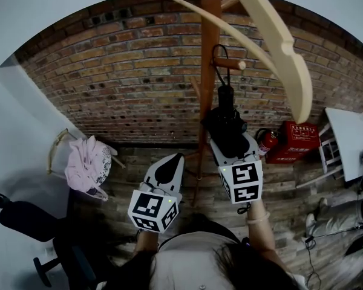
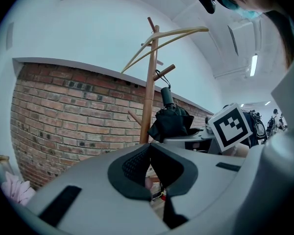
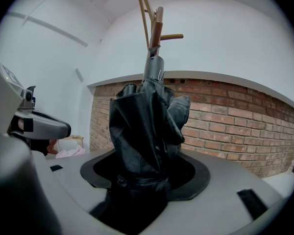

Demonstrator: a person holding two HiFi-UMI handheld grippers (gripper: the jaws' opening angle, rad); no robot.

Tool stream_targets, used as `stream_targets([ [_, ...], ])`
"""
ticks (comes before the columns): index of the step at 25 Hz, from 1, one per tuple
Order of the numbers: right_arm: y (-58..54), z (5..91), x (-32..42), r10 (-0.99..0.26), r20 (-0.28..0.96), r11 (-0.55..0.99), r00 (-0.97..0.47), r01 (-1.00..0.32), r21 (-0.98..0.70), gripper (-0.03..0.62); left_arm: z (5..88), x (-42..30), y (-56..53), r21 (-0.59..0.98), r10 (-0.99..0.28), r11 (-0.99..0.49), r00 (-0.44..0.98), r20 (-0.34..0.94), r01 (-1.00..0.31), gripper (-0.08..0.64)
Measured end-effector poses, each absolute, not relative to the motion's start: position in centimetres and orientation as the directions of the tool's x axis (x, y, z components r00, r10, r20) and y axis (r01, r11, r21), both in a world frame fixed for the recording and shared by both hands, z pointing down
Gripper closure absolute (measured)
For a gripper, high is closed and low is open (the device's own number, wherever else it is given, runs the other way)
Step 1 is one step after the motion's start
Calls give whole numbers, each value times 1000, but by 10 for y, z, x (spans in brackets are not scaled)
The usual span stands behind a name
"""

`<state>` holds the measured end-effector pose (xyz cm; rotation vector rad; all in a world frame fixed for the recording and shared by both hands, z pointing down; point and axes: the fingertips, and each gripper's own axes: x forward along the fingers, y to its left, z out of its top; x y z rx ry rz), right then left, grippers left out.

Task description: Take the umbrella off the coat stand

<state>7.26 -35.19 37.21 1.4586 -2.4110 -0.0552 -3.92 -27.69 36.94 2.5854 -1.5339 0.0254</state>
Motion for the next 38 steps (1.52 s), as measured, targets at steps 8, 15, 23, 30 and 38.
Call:
stream_targets([
  [8, -341, 360, 74, -882, 223, 458, -415, -868, 194, 293, 366, -41, -268, 103, -867, -484, 492, 79, -869, 551],
  [15, -328, 348, 75, -893, 196, 440, -405, -876, 196, 293, 364, -40, -257, 101, -860, -497, 505, 75, -862, 551],
  [23, -318, 334, 78, -907, 161, 416, -390, -889, 192, 293, 360, -43, -248, 96, -854, -508, 515, 67, -856, 551],
  [30, -309, 320, 80, -915, 129, 402, -383, -893, 201, 293, 356, -44, -242, 92, -851, -517, 523, 58, -851, 551],
  [38, -301, 313, 86, -925, 111, 380, -364, -903, 199, 293, 355, -42, -236, 88, -842, -532, 537, 54, -842, 551],
])
